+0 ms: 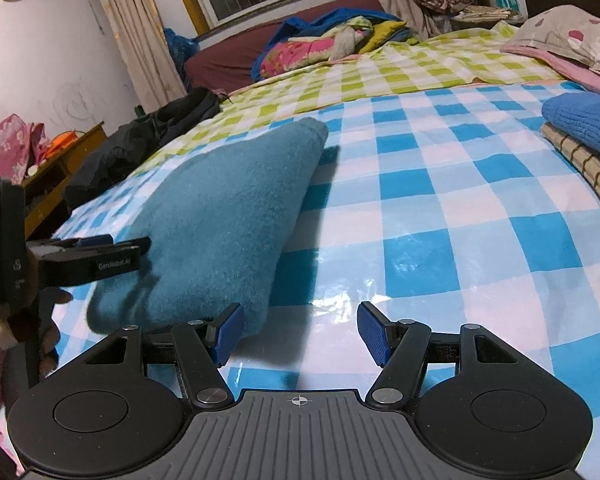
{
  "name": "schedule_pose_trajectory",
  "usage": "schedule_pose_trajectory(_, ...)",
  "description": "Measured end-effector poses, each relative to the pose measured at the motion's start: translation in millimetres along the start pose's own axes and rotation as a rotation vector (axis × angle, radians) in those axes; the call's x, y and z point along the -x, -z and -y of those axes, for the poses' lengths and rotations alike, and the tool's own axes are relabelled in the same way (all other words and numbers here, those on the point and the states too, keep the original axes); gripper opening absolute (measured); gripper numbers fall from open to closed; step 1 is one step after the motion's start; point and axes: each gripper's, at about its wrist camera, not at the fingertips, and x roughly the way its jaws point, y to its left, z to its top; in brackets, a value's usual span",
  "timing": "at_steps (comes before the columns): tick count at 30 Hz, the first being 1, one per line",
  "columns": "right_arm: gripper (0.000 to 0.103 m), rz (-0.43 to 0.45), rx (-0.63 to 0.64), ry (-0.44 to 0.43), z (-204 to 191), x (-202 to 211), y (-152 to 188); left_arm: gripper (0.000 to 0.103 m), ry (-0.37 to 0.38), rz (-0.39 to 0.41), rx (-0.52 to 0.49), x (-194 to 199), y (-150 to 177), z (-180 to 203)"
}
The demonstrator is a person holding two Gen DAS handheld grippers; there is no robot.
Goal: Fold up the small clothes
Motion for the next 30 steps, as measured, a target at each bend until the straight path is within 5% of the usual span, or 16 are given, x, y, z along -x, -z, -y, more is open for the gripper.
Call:
schedule_pose_trajectory(9,0.064,-0.002,0.018,0.008,-0.5,1.8,1.5,0.059,0.038,-0.002,0.020,27.4,13.5,-1.0)
schedule_pose_trajectory(17,0.064,-0.015,0.021,0.017,-0.2,-0.9,3.7,0.061,0.046,-0.059,0.044,14.1,27.3,-6.6)
schedule_pose_trajectory(30,0.065,0.003,0.008,-0.001,5.4,-1.8,1.0,0.061,0.091,0.002,0.095,37.0,24.6,-28.7)
